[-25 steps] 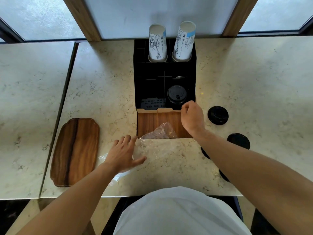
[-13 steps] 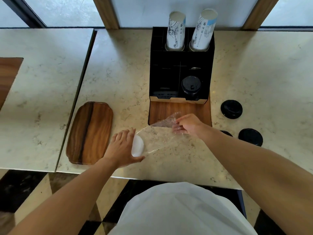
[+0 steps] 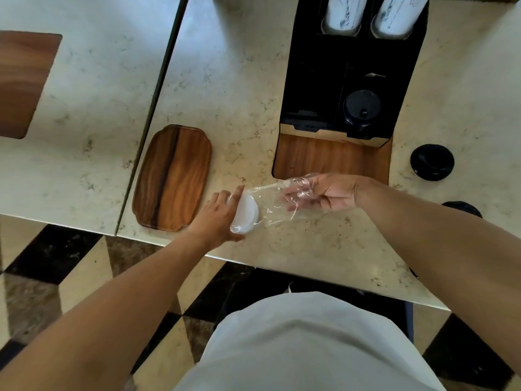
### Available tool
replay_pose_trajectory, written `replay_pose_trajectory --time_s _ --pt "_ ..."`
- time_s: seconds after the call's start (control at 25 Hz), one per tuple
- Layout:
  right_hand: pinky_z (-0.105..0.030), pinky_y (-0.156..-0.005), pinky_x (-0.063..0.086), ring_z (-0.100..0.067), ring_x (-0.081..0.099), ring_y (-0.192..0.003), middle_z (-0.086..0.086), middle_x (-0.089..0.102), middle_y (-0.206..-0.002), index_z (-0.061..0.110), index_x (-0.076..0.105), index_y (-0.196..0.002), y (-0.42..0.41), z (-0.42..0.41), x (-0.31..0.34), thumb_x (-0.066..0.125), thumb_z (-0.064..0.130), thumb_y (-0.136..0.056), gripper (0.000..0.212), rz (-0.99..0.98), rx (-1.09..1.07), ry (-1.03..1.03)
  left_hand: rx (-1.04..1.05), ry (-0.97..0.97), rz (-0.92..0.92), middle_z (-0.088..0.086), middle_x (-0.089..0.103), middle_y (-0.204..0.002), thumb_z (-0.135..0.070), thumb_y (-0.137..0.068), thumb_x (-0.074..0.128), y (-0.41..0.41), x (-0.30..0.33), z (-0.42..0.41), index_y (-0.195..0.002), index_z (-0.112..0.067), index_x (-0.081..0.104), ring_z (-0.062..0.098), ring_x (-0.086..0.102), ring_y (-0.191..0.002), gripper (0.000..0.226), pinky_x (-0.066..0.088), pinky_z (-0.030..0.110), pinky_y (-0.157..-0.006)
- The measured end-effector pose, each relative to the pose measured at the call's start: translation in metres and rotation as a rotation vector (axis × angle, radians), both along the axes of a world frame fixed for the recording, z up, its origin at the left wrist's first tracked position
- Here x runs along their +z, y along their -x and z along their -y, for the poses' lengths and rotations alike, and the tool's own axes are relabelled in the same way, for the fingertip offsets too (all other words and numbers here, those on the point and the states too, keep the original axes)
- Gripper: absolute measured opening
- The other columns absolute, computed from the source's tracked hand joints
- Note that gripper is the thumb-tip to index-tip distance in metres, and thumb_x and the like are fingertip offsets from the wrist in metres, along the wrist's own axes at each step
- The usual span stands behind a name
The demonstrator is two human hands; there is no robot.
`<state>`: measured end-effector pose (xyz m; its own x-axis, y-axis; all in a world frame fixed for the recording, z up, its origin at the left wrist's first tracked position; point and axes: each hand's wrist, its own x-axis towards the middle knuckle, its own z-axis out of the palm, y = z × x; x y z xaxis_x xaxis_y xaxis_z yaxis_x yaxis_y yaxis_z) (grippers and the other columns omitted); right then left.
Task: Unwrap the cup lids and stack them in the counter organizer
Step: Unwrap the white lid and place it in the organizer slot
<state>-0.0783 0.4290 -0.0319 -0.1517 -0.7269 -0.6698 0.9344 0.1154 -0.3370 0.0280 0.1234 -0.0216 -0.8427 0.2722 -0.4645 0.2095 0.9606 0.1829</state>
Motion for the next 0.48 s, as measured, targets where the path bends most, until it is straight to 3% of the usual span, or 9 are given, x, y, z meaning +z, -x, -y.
replay_pose_trajectory --time_s 0.12,0.2,0.28,0.4,0.48 --pt "-0.032 -0.102 0.055 -0.031 0.061 -0.129 -0.021 0.058 -0.144 0.000 0.063 -0.135 0.002 0.011 0.006 0.071 -0.006 -0.078 0.057 -0.087 0.098 0.060 0.027 -0.072 0.014 0.017 0.044 -0.143 -0.049 -0.069 0.089 0.000 0.001 0.002 -0.160 -0.007 0.000 0.032 0.040 -0.130 0.134 0.034 0.039 -0.111" --pt "-0.036 -0.109 0.050 -0.029 0.059 -0.130 -0.022 0.057 -0.145 -0.002 0.057 -0.140 0.001 0.015 0.007 0.074 -0.001 -0.083 0.059 -0.138 0.150 0.076 0.043 -0.097 0.020 0.018 0.044 -0.145 -0.046 -0.069 0.089 -0.002 0.001 0.004 -0.160 -0.005 0.002 0.032 0.040 -0.131 0.132 0.033 0.039 -0.111" --pt "-0.041 -0.113 0.044 -0.030 0.057 -0.133 -0.024 0.055 -0.146 -0.004 0.052 -0.143 0.000 0.016 0.003 0.066 -0.003 -0.090 0.054 -0.141 0.149 0.061 0.069 -0.109 0.018 0.019 0.046 -0.146 -0.044 -0.070 0.089 -0.003 0.002 0.005 -0.159 -0.002 0.007 0.033 0.042 -0.132 0.129 0.034 0.039 -0.112" --pt "-0.042 -0.108 0.048 -0.034 0.058 -0.132 -0.026 0.057 -0.144 -0.005 0.051 -0.143 -0.003 0.017 -0.004 0.047 -0.014 -0.098 0.047 -0.100 0.098 -0.028 0.113 -0.137 0.011 0.020 0.051 -0.144 -0.039 -0.070 0.090 -0.005 0.002 0.005 -0.159 -0.003 0.016 0.035 0.047 -0.129 0.121 0.039 0.043 -0.108" --pt "-0.042 -0.105 0.051 -0.037 0.060 -0.129 -0.027 0.059 -0.140 -0.004 0.056 -0.139 -0.005 0.020 -0.006 0.048 -0.015 -0.097 0.044 -0.116 0.098 -0.064 0.136 -0.140 0.008 0.019 0.057 -0.140 -0.037 -0.073 0.089 -0.005 0.002 0.005 -0.158 -0.006 0.022 0.035 0.051 -0.126 0.113 0.042 0.043 -0.103"
